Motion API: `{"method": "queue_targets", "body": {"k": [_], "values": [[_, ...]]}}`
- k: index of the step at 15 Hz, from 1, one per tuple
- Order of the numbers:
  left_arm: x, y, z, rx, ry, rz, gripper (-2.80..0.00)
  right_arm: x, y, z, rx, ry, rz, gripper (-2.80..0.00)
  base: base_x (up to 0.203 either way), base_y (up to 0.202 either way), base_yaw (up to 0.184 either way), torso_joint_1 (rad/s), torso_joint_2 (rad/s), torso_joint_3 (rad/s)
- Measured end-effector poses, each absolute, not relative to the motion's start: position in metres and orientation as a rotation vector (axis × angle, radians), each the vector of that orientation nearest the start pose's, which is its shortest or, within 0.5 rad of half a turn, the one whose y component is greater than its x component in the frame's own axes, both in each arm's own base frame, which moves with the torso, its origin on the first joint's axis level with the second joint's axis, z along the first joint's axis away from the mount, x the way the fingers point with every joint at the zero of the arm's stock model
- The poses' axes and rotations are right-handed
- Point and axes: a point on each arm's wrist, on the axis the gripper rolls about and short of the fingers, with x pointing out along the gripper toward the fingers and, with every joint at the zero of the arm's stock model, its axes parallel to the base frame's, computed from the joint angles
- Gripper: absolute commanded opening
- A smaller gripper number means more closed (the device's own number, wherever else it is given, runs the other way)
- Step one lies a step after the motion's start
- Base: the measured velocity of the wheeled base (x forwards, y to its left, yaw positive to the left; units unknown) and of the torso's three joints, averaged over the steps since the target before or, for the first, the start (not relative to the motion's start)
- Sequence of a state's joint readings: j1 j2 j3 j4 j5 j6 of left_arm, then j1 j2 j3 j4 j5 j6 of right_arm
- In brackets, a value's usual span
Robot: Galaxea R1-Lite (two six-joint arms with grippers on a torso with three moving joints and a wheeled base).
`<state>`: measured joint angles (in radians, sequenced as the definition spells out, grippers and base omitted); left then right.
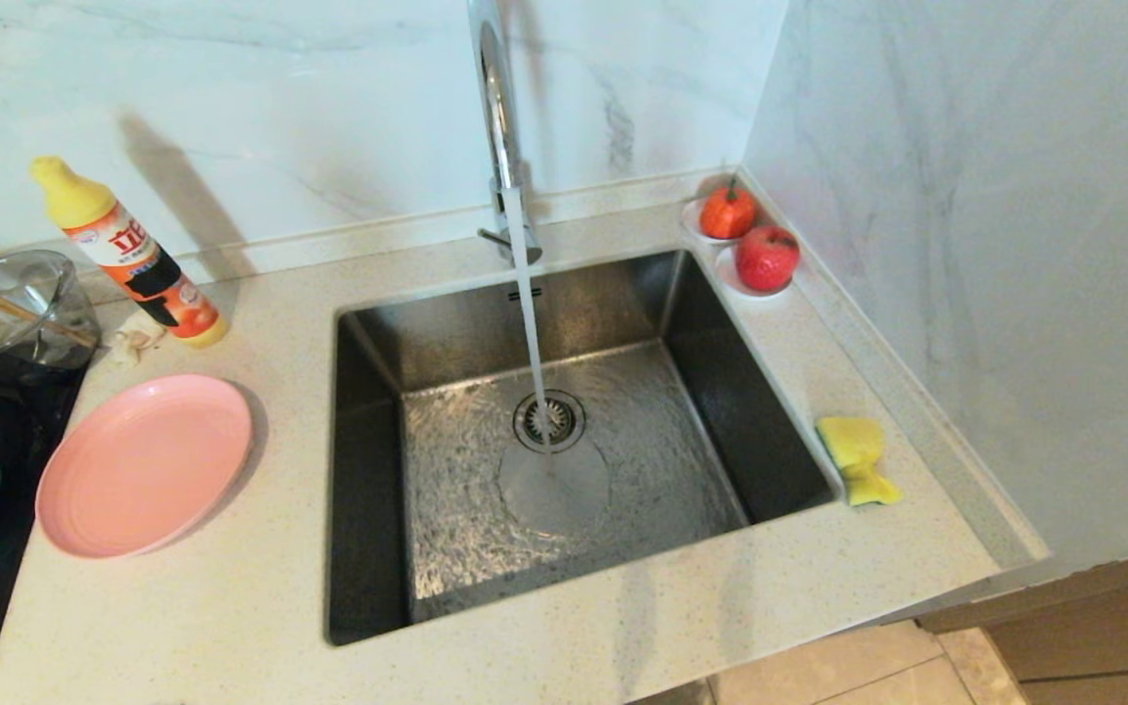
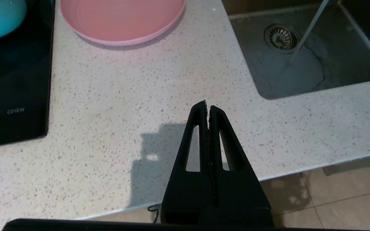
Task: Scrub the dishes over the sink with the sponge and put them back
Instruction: Turn off the faucet
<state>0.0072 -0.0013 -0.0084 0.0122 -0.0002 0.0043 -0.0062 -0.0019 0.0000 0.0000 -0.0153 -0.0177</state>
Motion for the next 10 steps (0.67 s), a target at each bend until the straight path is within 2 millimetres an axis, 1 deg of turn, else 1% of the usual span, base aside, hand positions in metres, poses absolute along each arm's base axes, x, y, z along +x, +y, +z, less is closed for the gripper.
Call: {"method": "queue_targets", "body": {"k": [2, 3, 5, 6, 7, 9, 10], "values": [[-0.025, 0.0, 0.081, 0.011, -0.002, 0.01, -2.8, -0.023, 0.0, 0.075, -0.018, -0.002, -0.022, -2.8, 0.0, 0.0, 0.0, 0.0, 0.0, 0.0], [-0.029, 0.0, 0.092, 0.013, -0.027, 0.011, -2.8, -0.023, 0.0, 0.075, -0.018, -0.002, -0.022, -2.8, 0.0, 0.0, 0.0, 0.0, 0.0, 0.0], [-0.04, 0.0, 0.129, 0.011, -0.081, 0.0, -2.8, -0.023, 0.0, 0.075, -0.018, -0.001, -0.021, -2.8, 0.0, 0.0, 0.0, 0.0, 0.0, 0.0], [-0.042, -0.001, 0.149, 0.002, -0.079, -0.012, -2.8, -0.023, 0.0, 0.075, -0.018, -0.002, -0.021, -2.8, 0.0, 0.0, 0.0, 0.0, 0.0, 0.0], [-0.04, -0.001, 0.172, -0.017, -0.068, -0.024, -2.8, -0.023, 0.0, 0.075, -0.018, -0.001, -0.021, -2.8, 0.0, 0.0, 0.0, 0.0, 0.0, 0.0], [-0.021, -0.001, 0.217, -0.078, -0.019, -0.046, -2.8, -0.023, 0.0, 0.075, -0.018, -0.002, -0.021, -2.8, 0.0, 0.0, 0.0, 0.0, 0.0, 0.0], [-0.004, -0.002, 0.242, -0.117, 0.015, -0.062, -2.8, -0.023, 0.0, 0.075, -0.018, -0.001, -0.021, -2.8, 0.0, 0.0, 0.0, 0.0, 0.0, 0.0]]}}
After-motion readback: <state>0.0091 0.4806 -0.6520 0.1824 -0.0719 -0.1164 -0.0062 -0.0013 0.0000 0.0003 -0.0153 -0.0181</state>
